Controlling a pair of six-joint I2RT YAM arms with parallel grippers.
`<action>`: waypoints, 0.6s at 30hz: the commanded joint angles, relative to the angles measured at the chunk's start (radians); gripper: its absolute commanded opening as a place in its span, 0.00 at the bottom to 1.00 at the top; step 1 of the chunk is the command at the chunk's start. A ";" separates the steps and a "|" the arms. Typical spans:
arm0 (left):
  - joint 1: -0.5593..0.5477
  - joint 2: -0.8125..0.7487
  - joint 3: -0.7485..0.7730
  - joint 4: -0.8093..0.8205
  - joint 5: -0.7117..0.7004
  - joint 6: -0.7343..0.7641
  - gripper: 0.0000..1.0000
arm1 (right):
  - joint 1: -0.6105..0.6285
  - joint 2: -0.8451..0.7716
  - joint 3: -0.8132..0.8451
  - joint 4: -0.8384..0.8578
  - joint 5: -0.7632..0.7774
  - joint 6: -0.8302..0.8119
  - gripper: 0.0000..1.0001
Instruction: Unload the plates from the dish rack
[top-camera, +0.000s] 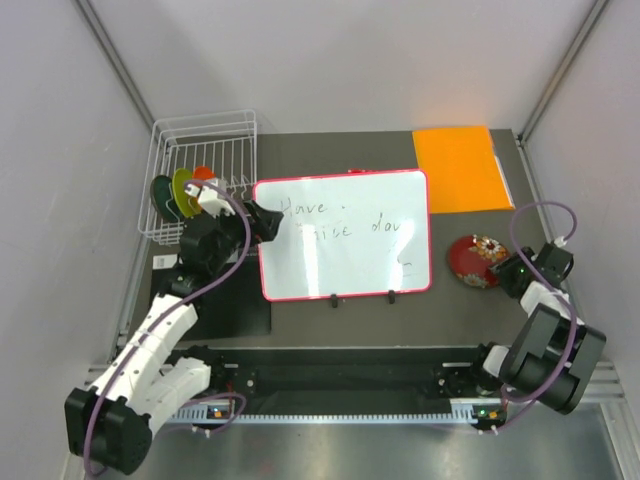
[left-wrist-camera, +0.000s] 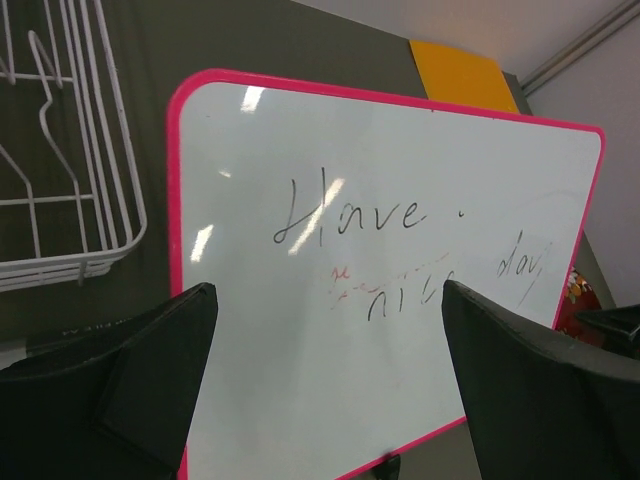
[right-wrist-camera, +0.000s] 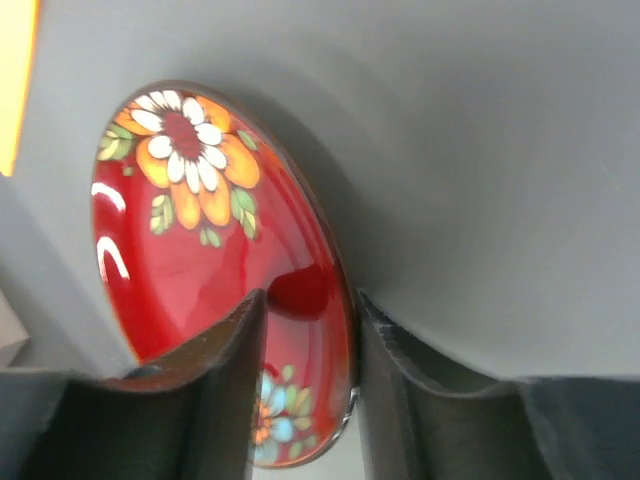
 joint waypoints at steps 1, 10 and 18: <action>0.074 0.001 0.007 0.003 0.082 -0.019 0.97 | -0.007 -0.016 -0.006 -0.020 0.091 -0.028 0.50; 0.115 0.030 0.051 -0.023 0.057 -0.030 0.97 | -0.005 -0.138 0.026 -0.109 0.154 -0.054 0.60; 0.131 -0.012 0.028 -0.059 -0.119 -0.016 0.99 | 0.024 -0.535 0.106 -0.278 0.276 -0.112 0.99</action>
